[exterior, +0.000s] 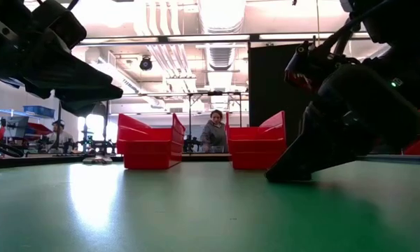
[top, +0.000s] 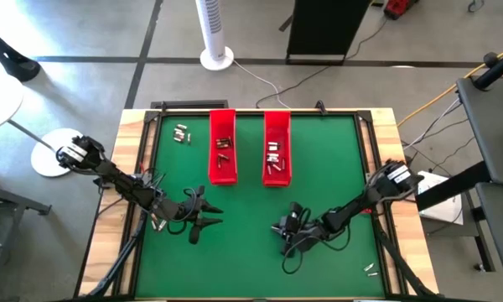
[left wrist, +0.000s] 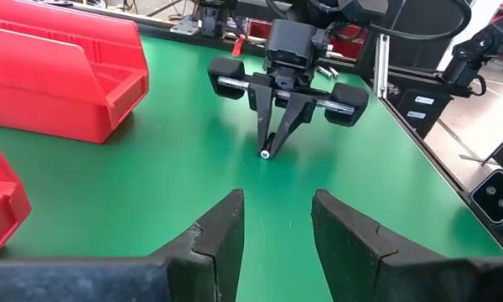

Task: Sort batteries
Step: Put the silver battery into the right red bin

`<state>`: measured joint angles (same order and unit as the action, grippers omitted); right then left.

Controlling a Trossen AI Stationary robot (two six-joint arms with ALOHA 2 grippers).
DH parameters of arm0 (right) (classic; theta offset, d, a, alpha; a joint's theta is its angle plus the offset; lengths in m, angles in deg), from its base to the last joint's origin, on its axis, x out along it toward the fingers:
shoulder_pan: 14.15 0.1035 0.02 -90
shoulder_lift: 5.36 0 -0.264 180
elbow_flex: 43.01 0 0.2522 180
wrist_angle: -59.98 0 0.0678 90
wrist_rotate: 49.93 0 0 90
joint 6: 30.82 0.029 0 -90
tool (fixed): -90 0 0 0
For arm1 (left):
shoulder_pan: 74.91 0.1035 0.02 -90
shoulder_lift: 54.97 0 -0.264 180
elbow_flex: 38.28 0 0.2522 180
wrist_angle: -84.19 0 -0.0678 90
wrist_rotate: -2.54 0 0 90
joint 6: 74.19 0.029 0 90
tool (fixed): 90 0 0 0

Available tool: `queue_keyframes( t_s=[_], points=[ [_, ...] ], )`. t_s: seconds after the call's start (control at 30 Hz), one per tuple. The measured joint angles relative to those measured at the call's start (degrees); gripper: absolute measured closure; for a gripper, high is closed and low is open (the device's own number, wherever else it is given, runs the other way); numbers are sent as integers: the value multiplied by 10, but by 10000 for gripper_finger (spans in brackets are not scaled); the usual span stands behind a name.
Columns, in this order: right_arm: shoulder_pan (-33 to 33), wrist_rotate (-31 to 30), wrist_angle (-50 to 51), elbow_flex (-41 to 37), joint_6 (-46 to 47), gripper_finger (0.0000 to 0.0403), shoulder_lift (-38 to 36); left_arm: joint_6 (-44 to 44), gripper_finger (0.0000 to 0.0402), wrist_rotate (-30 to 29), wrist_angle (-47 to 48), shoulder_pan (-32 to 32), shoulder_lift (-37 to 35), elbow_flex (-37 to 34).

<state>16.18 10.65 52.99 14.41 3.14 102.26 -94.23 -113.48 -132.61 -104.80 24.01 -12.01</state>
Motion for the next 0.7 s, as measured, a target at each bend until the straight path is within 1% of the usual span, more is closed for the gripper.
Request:
queue_keyframes(
  t_s=[0.13, 0.23, 0.33, 0.43, 0.6, 0.7],
  points=[
    [-13, 24, 30, 8, -16, 367, -24, 0, 281, 0, 0, 0, 0, 0],
    [-27, 42, 95, 37, -16, 367, -32, 0, 281, 0, 0, 0, 0, 2],
    [-38, 45, 183, 78, -23, 368, -33, 0, 281, 0, 1, 0, 0, 2],
    [-48, 57, 246, 121, -36, 368, -33, 0, 281, 0, 0, 0, 0, 2],
    [-63, 99, 329, 202, -70, 368, -33, 0, 281, 0, 1, 0, 0, 2],
    [-76, 109, 424, 258, -99, 368, -33, 0, 281, 0, 1, 0, 0, 2]
  ],
)
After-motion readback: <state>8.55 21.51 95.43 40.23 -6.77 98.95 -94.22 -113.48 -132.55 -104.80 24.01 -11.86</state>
